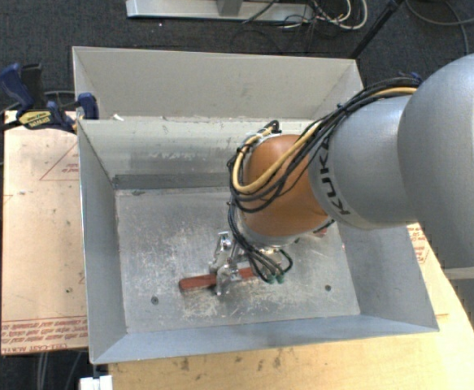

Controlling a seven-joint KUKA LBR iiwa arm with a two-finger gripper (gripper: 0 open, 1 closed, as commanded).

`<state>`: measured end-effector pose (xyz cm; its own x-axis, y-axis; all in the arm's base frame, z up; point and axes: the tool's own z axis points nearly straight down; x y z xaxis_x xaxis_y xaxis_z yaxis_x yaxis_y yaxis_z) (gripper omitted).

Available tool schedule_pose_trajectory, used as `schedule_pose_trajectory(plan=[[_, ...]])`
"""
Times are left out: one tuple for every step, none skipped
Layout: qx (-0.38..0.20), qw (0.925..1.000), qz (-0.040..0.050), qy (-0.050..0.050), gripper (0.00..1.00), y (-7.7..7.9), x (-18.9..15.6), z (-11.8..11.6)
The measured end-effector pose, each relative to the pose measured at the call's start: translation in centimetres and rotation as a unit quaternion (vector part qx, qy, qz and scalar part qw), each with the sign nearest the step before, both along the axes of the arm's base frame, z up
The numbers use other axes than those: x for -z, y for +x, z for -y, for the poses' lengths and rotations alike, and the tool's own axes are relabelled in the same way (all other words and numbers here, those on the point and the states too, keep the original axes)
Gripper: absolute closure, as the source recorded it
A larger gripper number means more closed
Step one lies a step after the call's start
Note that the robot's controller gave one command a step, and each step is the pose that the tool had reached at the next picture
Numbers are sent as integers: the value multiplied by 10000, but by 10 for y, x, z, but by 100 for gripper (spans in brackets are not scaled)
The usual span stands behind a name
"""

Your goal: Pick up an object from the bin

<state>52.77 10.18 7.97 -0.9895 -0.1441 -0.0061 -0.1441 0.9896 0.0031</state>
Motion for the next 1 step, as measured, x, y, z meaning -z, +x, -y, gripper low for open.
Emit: schedule_pose_trajectory(plan=[[135, 9999, -5, -11, 100, 16, -148, -1]])
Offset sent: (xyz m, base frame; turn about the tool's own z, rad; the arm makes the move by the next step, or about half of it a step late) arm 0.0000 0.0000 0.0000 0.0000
